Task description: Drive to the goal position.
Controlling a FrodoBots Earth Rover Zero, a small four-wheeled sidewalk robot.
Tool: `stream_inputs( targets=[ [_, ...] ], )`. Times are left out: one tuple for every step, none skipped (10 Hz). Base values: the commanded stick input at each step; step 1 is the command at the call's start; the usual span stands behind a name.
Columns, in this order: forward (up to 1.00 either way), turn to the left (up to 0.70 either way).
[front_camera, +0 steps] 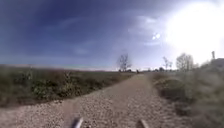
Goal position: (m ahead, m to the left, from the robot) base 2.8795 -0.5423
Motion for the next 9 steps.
stream_inputs(
  targets=[
    [0.5,-0.37],
    [0.5,-0.48],
    [0.5,-0.5],
    [0.5,-0.5],
    [0.5,-0.5],
    [0.5,-0.5],
    [0.5,-0.5],
    [0.5,-0.5],
    [0.5,-0.5]
  ],
)
